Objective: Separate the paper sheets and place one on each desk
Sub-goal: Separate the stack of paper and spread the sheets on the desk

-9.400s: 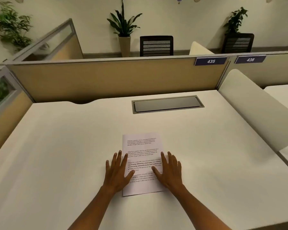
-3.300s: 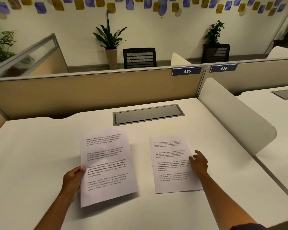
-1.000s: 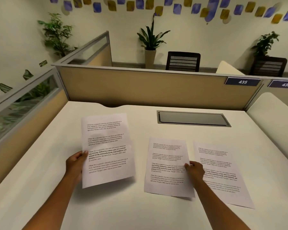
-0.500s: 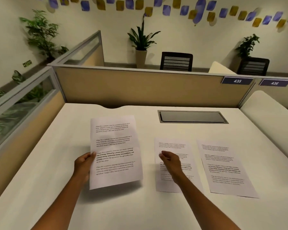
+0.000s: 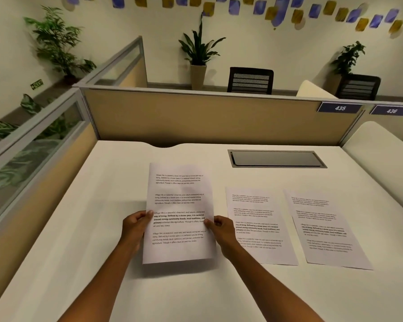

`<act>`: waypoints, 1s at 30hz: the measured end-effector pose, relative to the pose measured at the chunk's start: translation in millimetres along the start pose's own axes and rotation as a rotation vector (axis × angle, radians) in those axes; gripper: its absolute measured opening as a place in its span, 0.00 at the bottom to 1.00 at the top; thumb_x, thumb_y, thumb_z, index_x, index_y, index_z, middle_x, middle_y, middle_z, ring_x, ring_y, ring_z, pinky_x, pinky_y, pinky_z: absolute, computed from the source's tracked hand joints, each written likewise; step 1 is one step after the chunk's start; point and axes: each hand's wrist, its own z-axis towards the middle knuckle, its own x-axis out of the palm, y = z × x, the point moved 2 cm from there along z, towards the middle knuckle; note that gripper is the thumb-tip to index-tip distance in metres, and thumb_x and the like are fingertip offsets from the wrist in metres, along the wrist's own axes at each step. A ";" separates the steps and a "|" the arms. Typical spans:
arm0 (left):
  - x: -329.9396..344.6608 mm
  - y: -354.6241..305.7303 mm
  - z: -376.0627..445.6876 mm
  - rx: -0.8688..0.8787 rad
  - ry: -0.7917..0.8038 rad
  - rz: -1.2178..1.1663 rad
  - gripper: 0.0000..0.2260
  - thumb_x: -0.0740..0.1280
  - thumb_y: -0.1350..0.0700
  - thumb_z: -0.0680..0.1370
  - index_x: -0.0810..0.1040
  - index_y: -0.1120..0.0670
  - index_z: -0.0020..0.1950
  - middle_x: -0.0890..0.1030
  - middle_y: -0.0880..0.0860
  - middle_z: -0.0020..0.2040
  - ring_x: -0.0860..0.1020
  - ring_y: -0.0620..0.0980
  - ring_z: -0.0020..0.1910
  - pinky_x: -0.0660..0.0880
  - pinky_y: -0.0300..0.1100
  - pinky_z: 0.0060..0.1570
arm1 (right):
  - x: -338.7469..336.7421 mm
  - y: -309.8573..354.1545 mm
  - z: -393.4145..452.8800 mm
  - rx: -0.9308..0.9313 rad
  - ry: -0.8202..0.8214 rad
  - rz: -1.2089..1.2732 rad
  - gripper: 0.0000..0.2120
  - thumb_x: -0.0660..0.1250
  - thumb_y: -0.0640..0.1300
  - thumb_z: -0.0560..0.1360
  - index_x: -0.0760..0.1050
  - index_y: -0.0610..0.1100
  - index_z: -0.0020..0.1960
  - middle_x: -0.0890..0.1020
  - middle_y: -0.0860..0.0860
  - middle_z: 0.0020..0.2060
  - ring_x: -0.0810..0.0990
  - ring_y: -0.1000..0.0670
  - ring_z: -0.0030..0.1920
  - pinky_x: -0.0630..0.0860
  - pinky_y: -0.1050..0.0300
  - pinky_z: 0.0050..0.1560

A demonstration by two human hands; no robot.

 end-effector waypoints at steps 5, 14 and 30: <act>-10.1 -0.3 1.8 0.021 -0.025 0.067 0.04 0.70 0.58 0.77 0.82 0.58 0.45 0.86 0.56 0.44 0.85 0.51 0.37 0.80 0.39 0.30 | 7.7 -0.9 -2.0 0.013 -0.037 -0.063 0.09 0.72 0.46 0.75 0.81 0.48 0.36 0.83 0.55 0.34 0.79 0.57 0.34 0.70 0.68 0.31; -22.8 2.7 7.9 0.026 -0.068 0.063 0.09 0.68 0.62 0.78 0.79 0.61 0.57 0.83 0.59 0.48 0.82 0.57 0.44 0.81 0.44 0.38 | 24.1 0.4 0.2 0.030 -0.029 -0.180 0.08 0.66 0.43 0.78 0.81 0.43 0.43 0.84 0.48 0.42 0.82 0.48 0.40 0.74 0.63 0.36; -38.0 15.8 9.9 0.008 -0.055 0.181 0.17 0.69 0.59 0.77 0.75 0.60 0.66 0.81 0.61 0.59 0.80 0.60 0.58 0.76 0.53 0.58 | 19.4 -5.1 0.1 -0.107 -0.126 -0.536 0.20 0.66 0.47 0.78 0.73 0.41 0.68 0.76 0.42 0.65 0.74 0.43 0.66 0.69 0.53 0.66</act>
